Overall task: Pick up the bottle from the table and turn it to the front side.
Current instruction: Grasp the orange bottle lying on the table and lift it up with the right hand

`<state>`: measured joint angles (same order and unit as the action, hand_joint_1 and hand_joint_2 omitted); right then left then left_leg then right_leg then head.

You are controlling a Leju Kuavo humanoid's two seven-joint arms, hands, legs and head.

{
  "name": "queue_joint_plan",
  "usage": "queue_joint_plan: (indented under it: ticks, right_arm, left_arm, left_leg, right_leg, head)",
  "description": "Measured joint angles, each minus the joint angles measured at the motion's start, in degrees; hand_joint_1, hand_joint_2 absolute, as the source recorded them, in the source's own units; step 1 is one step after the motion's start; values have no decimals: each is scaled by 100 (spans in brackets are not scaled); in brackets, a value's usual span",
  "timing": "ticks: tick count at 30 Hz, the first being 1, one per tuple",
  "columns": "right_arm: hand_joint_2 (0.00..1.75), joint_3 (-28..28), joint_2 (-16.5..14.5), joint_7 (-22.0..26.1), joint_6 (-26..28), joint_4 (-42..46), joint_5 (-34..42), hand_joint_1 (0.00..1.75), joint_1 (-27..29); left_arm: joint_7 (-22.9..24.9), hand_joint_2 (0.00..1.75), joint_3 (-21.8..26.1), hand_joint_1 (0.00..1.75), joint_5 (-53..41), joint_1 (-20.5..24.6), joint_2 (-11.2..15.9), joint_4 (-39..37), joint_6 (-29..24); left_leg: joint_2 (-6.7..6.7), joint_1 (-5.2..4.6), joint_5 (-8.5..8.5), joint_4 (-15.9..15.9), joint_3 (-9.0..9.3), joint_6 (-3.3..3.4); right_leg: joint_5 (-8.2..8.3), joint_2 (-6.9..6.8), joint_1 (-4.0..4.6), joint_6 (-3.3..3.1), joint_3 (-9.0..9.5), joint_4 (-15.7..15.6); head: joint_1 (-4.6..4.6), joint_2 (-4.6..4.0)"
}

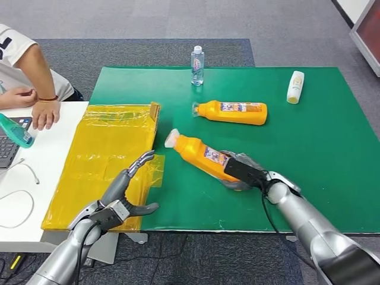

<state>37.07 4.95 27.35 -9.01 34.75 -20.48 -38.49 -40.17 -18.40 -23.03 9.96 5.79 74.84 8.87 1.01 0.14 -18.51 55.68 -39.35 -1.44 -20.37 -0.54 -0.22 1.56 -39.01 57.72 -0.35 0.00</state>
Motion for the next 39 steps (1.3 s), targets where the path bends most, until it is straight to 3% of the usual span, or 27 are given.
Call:
queue_joint_plan:
  ticks: [5,10,15,17,19,22,32,39]
  right_arm:
    - [175,-1112,254,358,-621,1254,1085,175,1056]
    - [175,-1330,282,383,-730,1517,1248,175,1260]
    - [175,-2576,361,468,-1218,3050,1759,175,2291]
    - [175,-2751,358,472,-1345,3329,1789,175,2475]
    - [175,-2848,337,475,-1460,3559,1740,175,2602]
    - [175,-2850,279,478,-1519,3799,1538,175,2661]
    - [175,-2023,2,481,-1304,4022,980,175,2469]
    - [175,-1291,-109,510,-1118,3934,705,175,2194]
  left_arm:
    - [3,175,68,0,9,-209,40,189,-8]
    - [9,175,75,0,8,-255,43,229,-8]
    - [100,175,156,0,-3,-486,57,451,6]
    - [94,175,175,0,141,-522,67,474,189]
    - [58,175,178,0,744,-523,106,487,822]
    - [13,175,175,0,1705,-412,215,476,1789]
    - [2,175,351,0,2455,446,411,85,3386]
    - [2,175,383,0,2574,898,460,-169,4013]
  left_leg:
    - [-1,0,-10,0,-6,2]
    - [-1,0,-12,0,-7,1]
    - [0,0,-20,0,-5,-7]
    - [0,0,-20,0,-6,-7]
    - [0,0,-20,0,-8,-8]
    - [1,0,-18,0,-8,-9]
    - [1,3,-1,0,-8,-13]
    - [1,2,1,0,-8,-13]
  right_leg:
    - [-6,0,1,2,-7,1]
    - [-9,0,1,1,-8,1]
    - [-18,1,1,-6,-9,1]
    - [-18,1,1,-5,-10,1]
    - [-18,1,1,-6,-12,1]
    - [-16,2,1,-9,-15,2]
    - [-8,1,5,-13,-16,9]
    - [-5,2,4,-8,-17,8]
  head:
    - [-2,0]
    - [-2,0]
    - [0,0]
    - [0,0]
    - [0,0]
    - [-1,0]
    - [-1,0]
    - [-1,0]
